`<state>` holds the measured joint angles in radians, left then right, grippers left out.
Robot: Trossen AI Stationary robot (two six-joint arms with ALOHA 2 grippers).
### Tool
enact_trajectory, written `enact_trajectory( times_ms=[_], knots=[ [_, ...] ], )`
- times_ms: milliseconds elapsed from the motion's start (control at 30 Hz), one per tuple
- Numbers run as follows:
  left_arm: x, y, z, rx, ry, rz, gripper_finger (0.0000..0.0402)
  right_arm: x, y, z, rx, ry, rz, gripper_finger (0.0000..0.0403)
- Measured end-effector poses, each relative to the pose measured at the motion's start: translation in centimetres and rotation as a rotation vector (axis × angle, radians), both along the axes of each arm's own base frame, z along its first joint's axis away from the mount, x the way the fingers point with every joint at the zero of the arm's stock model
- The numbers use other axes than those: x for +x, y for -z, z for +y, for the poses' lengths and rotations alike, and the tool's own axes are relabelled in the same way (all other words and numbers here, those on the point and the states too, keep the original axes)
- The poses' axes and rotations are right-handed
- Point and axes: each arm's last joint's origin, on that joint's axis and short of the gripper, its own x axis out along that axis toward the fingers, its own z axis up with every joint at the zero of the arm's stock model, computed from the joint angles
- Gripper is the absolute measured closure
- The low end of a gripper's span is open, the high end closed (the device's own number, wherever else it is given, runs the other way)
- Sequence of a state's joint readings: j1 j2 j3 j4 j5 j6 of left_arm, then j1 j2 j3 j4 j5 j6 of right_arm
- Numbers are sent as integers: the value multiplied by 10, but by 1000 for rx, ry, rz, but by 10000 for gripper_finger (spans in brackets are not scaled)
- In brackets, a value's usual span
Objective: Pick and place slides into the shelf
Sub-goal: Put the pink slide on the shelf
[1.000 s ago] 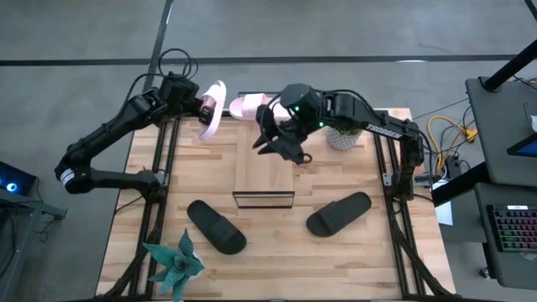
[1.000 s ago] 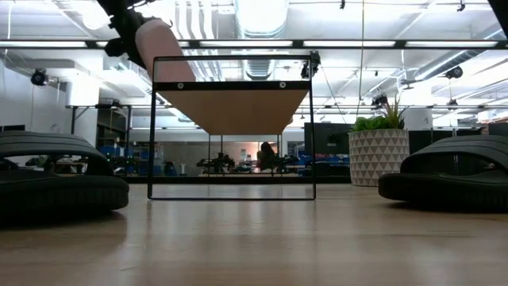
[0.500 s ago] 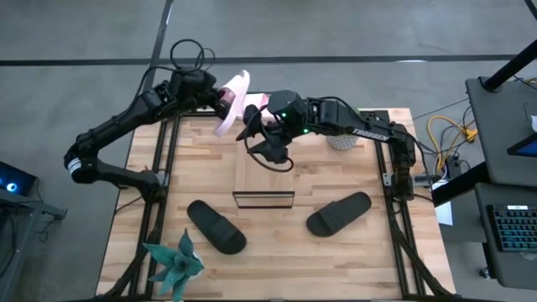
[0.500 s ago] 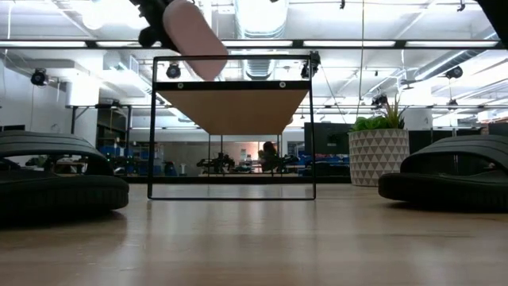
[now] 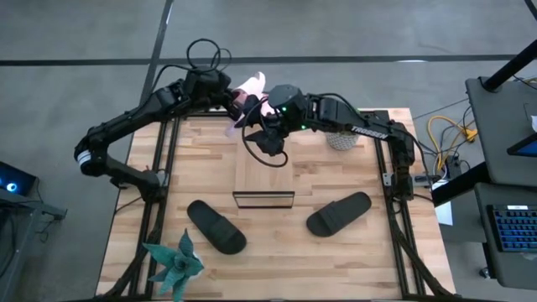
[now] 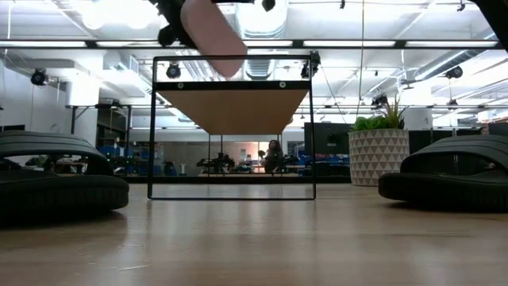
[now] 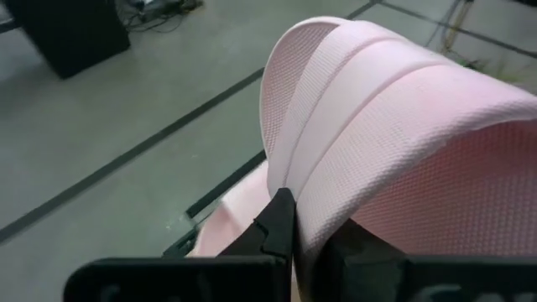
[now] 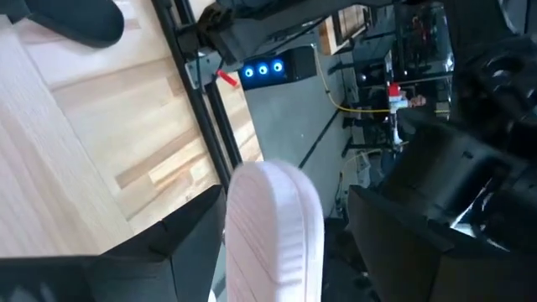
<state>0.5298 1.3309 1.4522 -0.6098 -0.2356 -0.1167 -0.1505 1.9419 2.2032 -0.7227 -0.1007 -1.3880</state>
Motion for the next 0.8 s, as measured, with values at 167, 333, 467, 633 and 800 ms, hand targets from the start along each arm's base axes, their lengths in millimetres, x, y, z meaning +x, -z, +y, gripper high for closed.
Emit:
enact_trajectory(
  times_ms=[167,333,467,633,800],
  knots=[
    [5,-7,-4,35,-7,11,401,0,0,-3,1,7,2,163],
    [7,-7,-2,52,-30,8,401,-1,0,-4,-19,52,6,165],
    [6,-9,-3,64,-5,14,401,-1,0,-6,-45,100,10,165],
    [1,-15,-7,122,71,35,401,-3,-2,-7,-65,148,7,165],
    [4,-17,-9,150,146,14,401,-3,-3,-6,-56,146,4,165]
  ],
)
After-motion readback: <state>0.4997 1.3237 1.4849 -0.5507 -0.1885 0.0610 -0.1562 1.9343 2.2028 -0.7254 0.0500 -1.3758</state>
